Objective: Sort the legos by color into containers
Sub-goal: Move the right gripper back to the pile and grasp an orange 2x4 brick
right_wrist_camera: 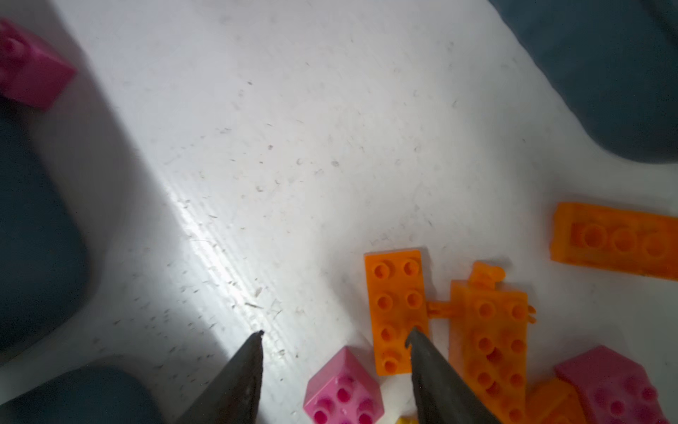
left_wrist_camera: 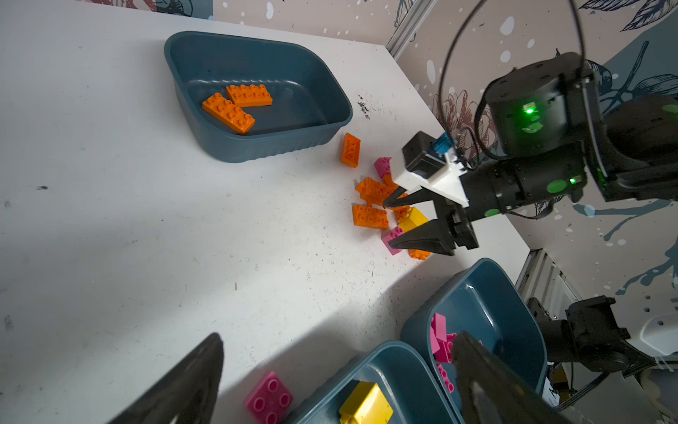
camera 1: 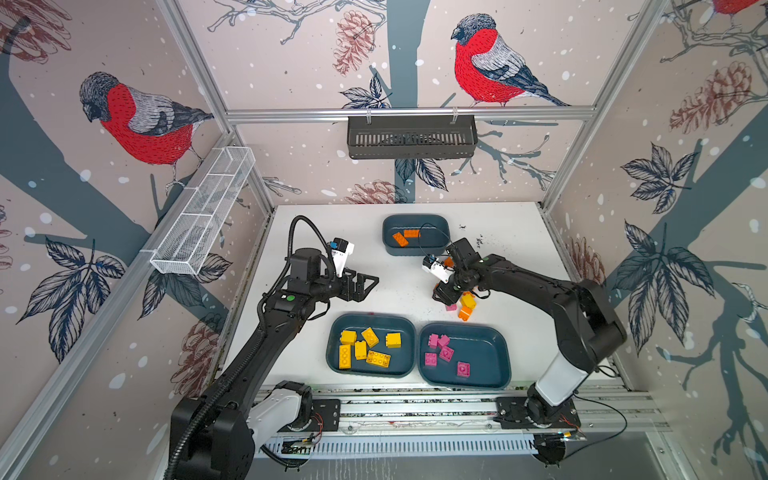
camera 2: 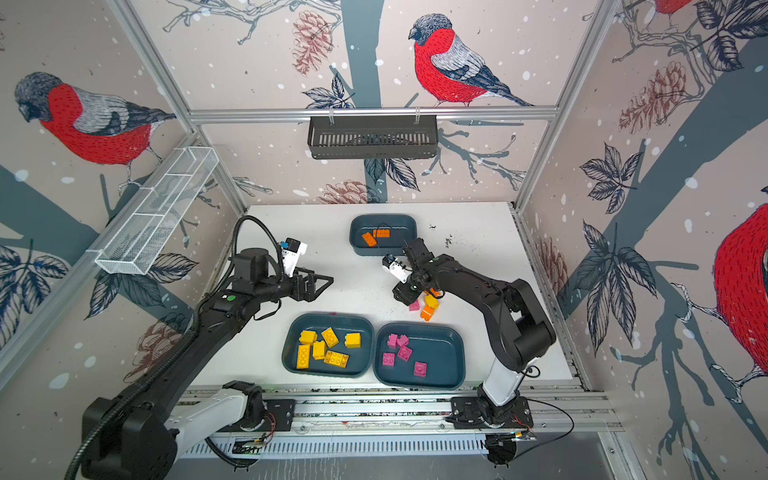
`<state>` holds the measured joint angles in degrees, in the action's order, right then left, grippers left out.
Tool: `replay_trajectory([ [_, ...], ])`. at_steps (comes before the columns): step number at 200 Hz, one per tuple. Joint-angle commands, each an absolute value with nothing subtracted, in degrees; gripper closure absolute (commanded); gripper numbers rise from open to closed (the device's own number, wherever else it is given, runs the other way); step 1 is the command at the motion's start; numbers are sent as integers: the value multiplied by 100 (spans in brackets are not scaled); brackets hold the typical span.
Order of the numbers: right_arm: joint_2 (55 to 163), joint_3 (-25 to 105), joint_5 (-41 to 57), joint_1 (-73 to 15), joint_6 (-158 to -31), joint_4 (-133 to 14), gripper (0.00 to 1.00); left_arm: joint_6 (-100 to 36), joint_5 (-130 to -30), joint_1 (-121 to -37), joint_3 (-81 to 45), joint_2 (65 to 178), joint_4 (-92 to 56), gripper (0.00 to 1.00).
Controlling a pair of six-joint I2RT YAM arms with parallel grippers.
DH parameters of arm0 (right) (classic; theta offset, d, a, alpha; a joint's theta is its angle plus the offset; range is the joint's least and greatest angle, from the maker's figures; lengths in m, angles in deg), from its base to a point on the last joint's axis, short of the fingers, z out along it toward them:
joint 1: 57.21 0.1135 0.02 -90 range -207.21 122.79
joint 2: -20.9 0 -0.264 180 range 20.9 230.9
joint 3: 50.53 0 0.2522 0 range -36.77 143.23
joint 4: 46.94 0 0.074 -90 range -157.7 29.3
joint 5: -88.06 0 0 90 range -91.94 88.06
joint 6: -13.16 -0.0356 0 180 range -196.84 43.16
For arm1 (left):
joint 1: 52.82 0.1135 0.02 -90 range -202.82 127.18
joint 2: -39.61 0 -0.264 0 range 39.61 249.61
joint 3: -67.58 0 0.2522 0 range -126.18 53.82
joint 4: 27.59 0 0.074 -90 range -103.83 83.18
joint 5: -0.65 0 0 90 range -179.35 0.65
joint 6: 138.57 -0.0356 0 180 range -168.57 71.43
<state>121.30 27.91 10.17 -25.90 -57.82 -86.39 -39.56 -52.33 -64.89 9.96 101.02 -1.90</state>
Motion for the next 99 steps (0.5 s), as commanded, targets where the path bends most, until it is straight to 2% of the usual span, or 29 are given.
replay_trajectory([
  [1, 12450, 2983, 626, -2590, -5592, -8834, 36, -3978, -5198, -6456, 992, 10069, -249, 4],
  [76, 12968, 3152, 236, -2591, -5518, -8789, 41, -4005, -5202, -6415, 953, 10135, -213, 4],
  [99, 13110, 3181, 193, -2586, -5498, -8796, 49, -3988, -5182, -6407, 923, 10192, -232, 4],
])
